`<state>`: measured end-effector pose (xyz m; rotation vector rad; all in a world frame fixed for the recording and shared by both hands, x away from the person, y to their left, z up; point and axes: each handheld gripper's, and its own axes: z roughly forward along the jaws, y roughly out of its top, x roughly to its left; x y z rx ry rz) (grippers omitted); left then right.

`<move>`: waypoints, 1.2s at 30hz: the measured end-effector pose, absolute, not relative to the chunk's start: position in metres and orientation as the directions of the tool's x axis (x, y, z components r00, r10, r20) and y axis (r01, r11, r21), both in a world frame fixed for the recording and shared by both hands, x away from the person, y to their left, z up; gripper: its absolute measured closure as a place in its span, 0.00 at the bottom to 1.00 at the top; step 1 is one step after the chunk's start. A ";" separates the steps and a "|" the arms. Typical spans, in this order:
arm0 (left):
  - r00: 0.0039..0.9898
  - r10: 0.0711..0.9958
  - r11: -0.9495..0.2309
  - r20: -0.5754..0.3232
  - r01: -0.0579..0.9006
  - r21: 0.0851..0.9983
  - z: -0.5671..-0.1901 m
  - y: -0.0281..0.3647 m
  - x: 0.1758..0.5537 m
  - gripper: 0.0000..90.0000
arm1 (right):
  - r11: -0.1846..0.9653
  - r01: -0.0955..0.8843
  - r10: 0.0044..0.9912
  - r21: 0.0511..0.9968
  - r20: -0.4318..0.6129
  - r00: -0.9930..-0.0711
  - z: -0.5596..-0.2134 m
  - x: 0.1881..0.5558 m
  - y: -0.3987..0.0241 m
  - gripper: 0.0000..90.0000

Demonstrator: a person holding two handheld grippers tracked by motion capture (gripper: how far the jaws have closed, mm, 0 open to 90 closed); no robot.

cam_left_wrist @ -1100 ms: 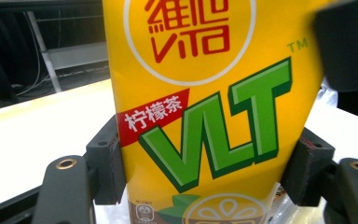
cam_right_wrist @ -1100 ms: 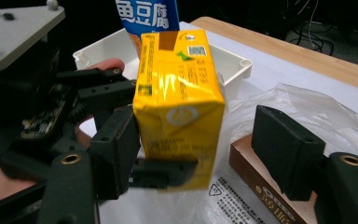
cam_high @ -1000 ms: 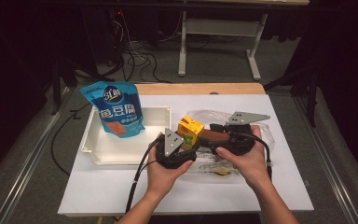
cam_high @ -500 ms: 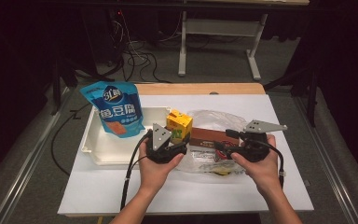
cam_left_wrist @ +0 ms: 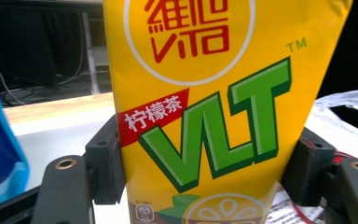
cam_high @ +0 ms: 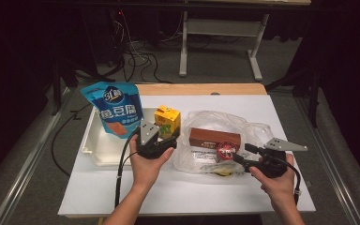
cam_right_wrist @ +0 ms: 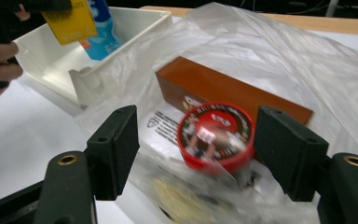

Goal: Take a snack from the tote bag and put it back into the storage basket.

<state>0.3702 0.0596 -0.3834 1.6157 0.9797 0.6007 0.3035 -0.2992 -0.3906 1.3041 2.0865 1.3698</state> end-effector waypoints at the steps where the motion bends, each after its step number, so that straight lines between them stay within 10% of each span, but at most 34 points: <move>1: 0.525 0.844 -0.055 -0.110 0.288 0.956 -0.384 0.061 0.371 0.33 | 0.121 0.513 0.828 0.850 0.199 -0.525 -0.392 0.302 -0.302 0.35; 36: 0.357 0.928 -0.028 -0.106 0.351 0.936 -0.438 0.073 0.436 0.33 | 0.088 0.555 0.852 0.827 0.226 -0.473 -0.422 0.272 -0.326 0.35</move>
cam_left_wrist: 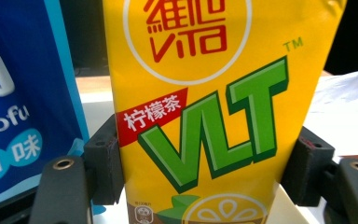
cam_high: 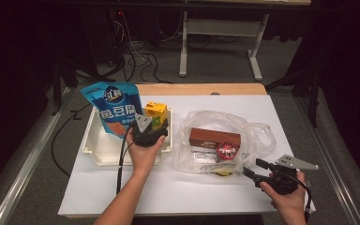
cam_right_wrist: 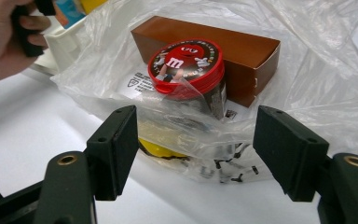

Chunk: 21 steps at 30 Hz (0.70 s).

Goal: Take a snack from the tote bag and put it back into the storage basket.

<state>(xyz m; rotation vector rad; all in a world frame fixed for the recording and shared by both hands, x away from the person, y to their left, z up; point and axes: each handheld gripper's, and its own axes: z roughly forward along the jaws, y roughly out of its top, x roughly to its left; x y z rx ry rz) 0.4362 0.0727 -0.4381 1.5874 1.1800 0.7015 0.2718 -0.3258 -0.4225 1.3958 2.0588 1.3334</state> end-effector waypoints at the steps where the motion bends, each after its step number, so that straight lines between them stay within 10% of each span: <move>1: 0.354 0.929 -0.029 -0.106 0.356 0.934 -0.440 0.073 0.438 0.33 | 0.086 0.555 0.849 0.828 0.230 -0.476 -0.423 0.272 -0.325 0.35; 21: 0.327 0.942 -0.089 -0.068 0.443 0.892 -0.455 0.059 0.461 0.33 | 0.066 0.566 0.840 0.822 0.260 -0.476 -0.424 0.273 -0.327 0.37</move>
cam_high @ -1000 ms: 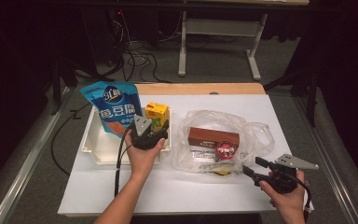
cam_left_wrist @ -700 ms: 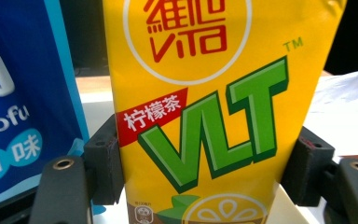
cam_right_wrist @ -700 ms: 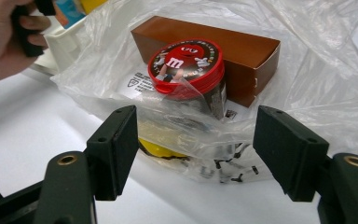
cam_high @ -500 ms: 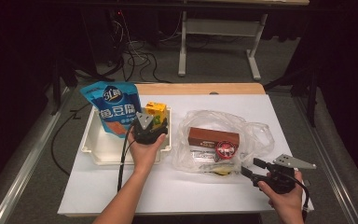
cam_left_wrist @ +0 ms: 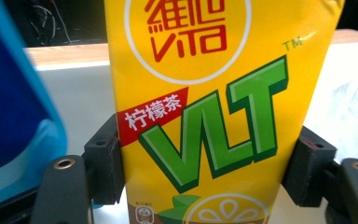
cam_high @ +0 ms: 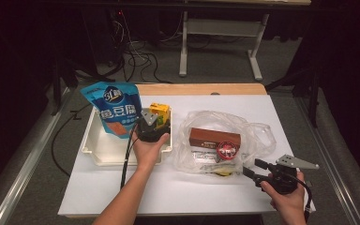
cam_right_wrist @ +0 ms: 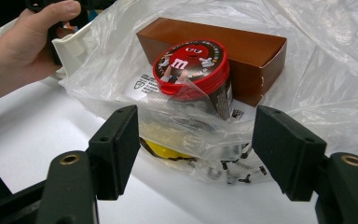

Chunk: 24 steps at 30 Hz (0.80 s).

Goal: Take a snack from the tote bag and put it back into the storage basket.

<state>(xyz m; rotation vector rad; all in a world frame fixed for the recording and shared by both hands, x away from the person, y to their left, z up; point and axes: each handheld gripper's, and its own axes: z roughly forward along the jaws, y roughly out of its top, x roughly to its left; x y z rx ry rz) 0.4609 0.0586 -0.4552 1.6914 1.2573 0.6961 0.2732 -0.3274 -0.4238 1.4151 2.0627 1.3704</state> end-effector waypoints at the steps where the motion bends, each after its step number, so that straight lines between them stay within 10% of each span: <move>1: 0.325 0.944 -0.093 -0.062 0.439 0.894 -0.456 0.058 0.461 0.33 | 0.064 0.567 0.839 0.821 0.263 -0.476 -0.424 0.273 -0.327 0.37; 24: 0.298 0.952 -0.106 -0.069 0.534 0.839 -0.465 0.060 0.466 0.32 | 0.059 0.577 0.844 0.815 0.268 -0.464 -0.427 0.274 -0.328 0.38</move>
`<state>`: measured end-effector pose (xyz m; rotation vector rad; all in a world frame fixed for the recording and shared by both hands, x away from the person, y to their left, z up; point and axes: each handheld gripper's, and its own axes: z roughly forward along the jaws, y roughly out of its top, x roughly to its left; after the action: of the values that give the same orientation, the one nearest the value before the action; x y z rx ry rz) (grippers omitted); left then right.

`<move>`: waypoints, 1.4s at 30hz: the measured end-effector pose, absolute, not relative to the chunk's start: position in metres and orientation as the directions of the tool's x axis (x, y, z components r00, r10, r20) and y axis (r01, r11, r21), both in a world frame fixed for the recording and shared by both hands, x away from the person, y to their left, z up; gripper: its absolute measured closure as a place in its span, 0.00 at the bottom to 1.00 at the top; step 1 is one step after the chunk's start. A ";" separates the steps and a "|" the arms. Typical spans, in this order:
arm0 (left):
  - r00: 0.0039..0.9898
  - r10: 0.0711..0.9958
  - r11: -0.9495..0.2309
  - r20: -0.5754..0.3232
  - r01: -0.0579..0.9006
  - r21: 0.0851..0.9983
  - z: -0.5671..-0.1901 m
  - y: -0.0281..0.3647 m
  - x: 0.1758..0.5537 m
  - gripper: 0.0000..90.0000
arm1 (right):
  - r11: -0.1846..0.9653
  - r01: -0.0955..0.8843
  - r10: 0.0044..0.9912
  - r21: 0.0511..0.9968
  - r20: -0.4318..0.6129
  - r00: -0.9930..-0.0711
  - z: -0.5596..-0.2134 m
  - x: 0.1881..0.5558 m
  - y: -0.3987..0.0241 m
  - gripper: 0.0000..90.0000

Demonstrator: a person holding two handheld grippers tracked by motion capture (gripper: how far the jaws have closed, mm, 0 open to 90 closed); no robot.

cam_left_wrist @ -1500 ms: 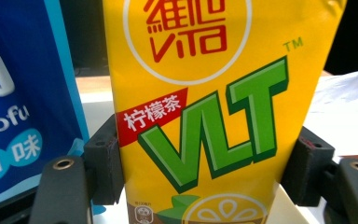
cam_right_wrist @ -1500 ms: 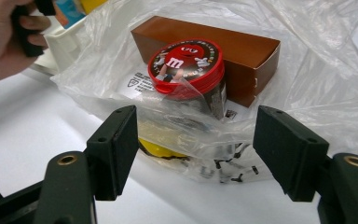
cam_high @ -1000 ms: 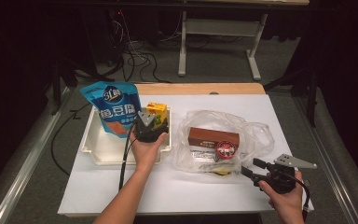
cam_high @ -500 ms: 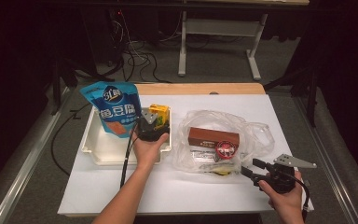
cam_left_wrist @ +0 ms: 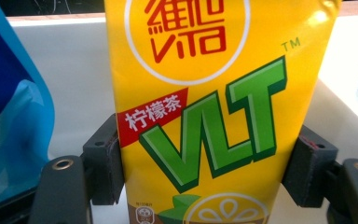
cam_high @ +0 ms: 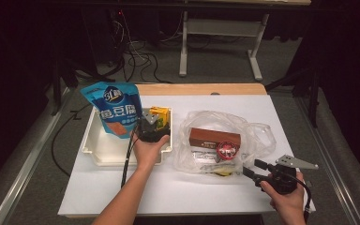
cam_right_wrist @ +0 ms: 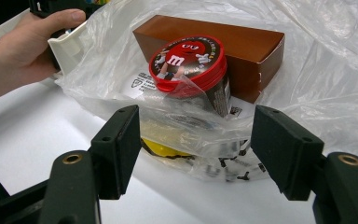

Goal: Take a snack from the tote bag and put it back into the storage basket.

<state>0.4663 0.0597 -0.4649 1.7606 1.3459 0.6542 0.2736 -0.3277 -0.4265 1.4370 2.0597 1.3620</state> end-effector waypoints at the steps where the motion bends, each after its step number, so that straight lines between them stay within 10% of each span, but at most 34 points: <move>1: 0.295 0.953 -0.105 -0.071 0.540 0.835 -0.464 0.060 0.466 0.32 | 0.059 0.578 0.845 0.814 0.267 -0.463 -0.427 0.274 -0.328 0.38; 22: 0.397 0.913 -0.175 -0.088 0.578 0.797 -0.448 0.087 0.425 0.29 | 0.067 0.585 0.849 0.808 0.261 -0.459 -0.429 0.274 -0.325 0.39; 25: 0.435 0.896 -0.192 -0.083 0.550 0.813 -0.443 0.098 0.407 0.35 | 0.067 0.583 0.850 0.810 0.260 -0.458 -0.429 0.274 -0.325 0.39; 32: 0.494 0.851 -0.194 -0.175 0.607 0.770 -0.443 0.109 0.411 0.93 | 0.076 0.581 0.846 0.810 0.257 -0.468 -0.428 0.274 -0.320 0.39; 42: 0.544 0.832 -0.290 -0.109 0.595 0.750 -0.454 0.092 0.434 1.00 | 0.075 0.586 0.846 0.807 0.260 -0.466 -0.429 0.274 -0.321 0.39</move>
<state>0.4344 0.0918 -0.4542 2.0059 1.1512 0.3901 0.2741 -0.3211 -0.4294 1.4365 2.0787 1.3407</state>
